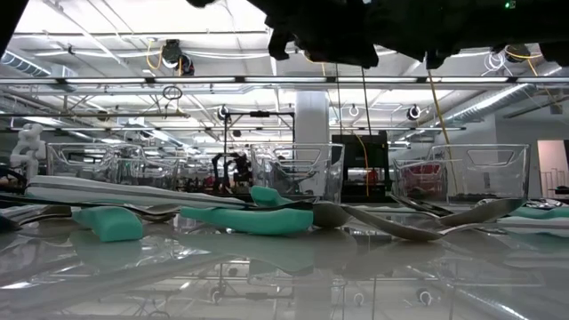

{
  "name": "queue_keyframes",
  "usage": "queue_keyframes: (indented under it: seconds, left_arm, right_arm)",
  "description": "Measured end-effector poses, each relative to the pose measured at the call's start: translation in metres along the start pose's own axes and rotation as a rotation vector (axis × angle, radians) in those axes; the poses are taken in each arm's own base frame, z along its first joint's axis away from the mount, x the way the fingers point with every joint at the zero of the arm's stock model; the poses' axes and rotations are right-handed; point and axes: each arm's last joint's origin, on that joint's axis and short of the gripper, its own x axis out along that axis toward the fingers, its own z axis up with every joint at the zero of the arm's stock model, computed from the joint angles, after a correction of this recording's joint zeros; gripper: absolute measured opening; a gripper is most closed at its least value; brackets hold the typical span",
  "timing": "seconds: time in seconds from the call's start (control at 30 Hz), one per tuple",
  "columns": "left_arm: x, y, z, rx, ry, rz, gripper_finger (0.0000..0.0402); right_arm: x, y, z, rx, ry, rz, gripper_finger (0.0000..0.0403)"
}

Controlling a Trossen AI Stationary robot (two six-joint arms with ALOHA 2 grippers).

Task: Sort silverware by color (type)
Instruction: Put the black spoon into the right transparent bin

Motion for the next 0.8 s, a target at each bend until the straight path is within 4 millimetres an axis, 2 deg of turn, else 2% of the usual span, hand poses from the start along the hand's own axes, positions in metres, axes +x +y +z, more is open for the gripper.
queue_keyframes:
  seconds: [0.2, 0.3, 0.4, 0.57, 0.8]
  left_arm:
    - [-0.007, 0.012, 0.015, 0.015, 0.065, -0.174, 0.0004]
    - [-0.005, 0.011, 0.013, 0.045, 0.082, -0.280, 0.0004]
    - [0.000, 0.012, 0.012, 0.004, 0.092, -0.366, 0.0003]
    - [0.008, 0.010, 0.004, -0.034, 0.111, -0.403, 0.0003]
    - [0.009, -0.001, -0.003, -0.076, 0.093, -0.525, 0.0003]
  right_arm:
    - [-0.011, -0.006, 0.005, 0.016, 0.101, 0.138, 0.0148]
    - [-0.016, -0.008, 0.006, 0.027, 0.149, 0.219, 0.0148]
    - [-0.020, -0.011, 0.009, 0.058, 0.170, 0.264, 0.0147]
    - [-0.025, -0.011, 0.008, 0.093, 0.219, 0.335, 0.0146]
    - [-0.030, -0.007, 0.007, 0.135, 0.247, 0.377, 0.0145]
